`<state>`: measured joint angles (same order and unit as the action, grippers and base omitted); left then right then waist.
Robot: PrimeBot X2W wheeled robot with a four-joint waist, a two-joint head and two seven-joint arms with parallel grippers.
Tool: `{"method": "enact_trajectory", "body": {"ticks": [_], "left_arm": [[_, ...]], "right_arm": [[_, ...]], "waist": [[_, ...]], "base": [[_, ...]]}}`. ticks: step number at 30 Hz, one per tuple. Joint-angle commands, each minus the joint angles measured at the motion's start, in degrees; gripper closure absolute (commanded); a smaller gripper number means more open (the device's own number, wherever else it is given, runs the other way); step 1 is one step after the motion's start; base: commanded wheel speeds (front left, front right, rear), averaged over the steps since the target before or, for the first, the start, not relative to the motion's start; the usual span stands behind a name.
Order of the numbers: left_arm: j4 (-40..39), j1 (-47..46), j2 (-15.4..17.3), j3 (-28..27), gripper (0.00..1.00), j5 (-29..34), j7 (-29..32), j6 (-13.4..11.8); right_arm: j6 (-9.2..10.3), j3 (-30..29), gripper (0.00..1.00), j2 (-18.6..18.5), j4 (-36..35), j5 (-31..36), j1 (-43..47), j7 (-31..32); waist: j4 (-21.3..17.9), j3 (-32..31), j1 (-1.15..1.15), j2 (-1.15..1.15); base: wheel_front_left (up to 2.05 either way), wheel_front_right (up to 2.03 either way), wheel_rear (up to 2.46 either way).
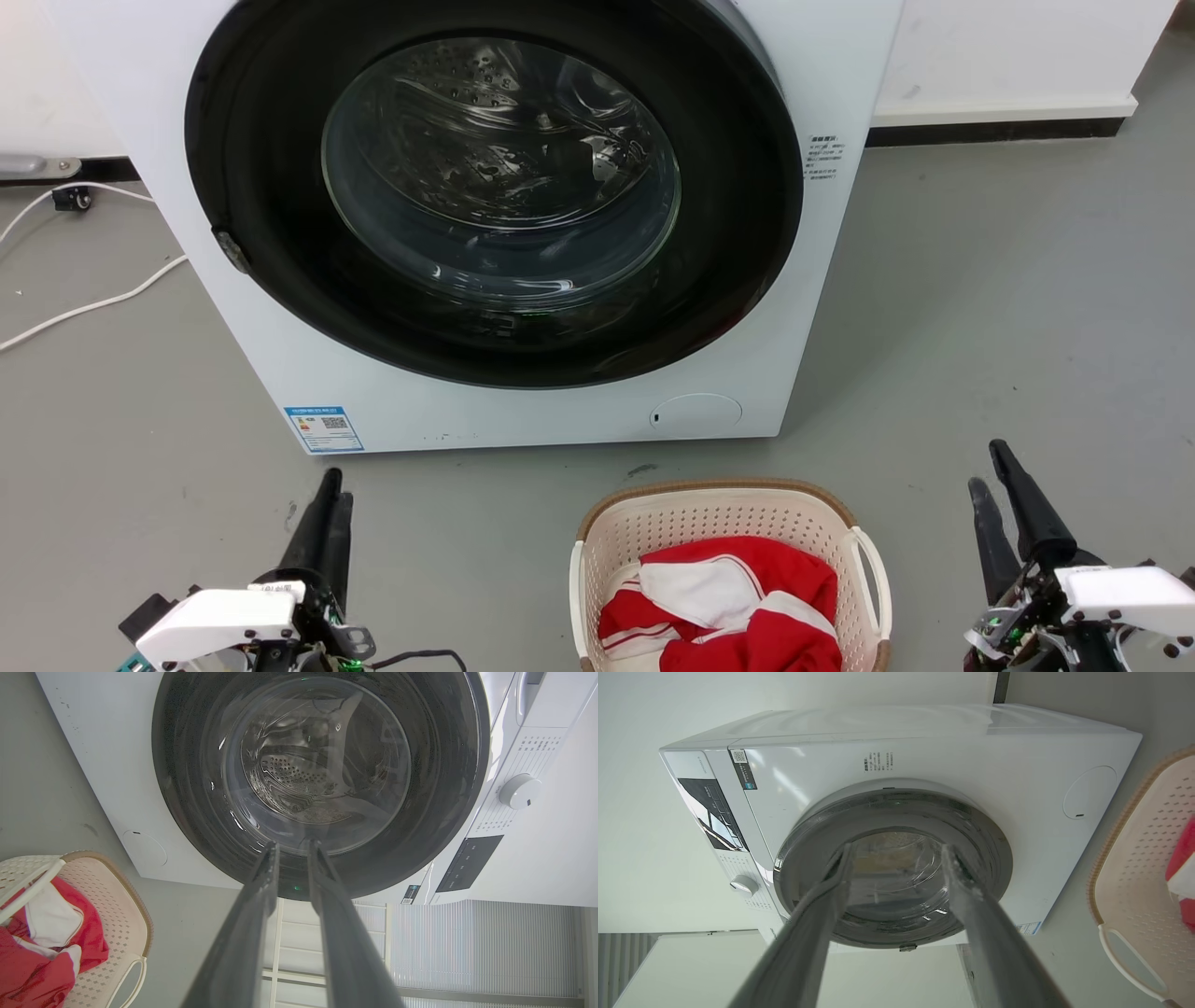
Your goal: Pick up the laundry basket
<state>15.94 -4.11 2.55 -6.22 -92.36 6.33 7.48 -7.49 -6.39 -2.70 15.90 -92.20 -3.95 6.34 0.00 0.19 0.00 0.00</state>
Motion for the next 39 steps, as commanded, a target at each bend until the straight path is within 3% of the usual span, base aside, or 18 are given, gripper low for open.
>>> {"method": "enact_trajectory", "body": {"ticks": [1, 14, 30, 39], "left_arm": [[-1.6, -0.9, 0.1, 0.2, 0.0, 0.5, -0.8, 0.0], [-5.3, -0.9, 0.2, -0.1, 0.0, 11.5, -4.2, -1.1], [-9.5, 0.3, 0.2, 3.9, 0.0, 32.0, -8.2, -5.0], [-10.5, 0.6, 0.3, 5.5, 0.0, 41.5, -10.2, -6.7]], "right_arm": [[-0.01, 0.3, 0.0, -0.1, -1.3, 0.9, -0.9, -0.8], [-0.01, 0.8, 0.0, -0.1, -5.9, 14.1, -0.1, -4.2], [-0.01, 3.8, 0.0, -0.1, -10.5, 37.7, 1.5, -8.2], [-0.01, 4.8, 0.0, -0.2, -12.7, 47.7, 2.3, -10.3]], "waist": [[0.0, 0.0, 0.0, 0.0], [0.1, 0.2, 0.0, 0.0], [0.2, 0.4, 0.0, 0.0], [0.4, 0.5, 0.0, 0.0]], "base": [[0.0, 0.0, 0.0], [0.0, 0.0, 0.0], [0.0, 0.0, 0.0], [0.0, 0.0, 0.0]]}}
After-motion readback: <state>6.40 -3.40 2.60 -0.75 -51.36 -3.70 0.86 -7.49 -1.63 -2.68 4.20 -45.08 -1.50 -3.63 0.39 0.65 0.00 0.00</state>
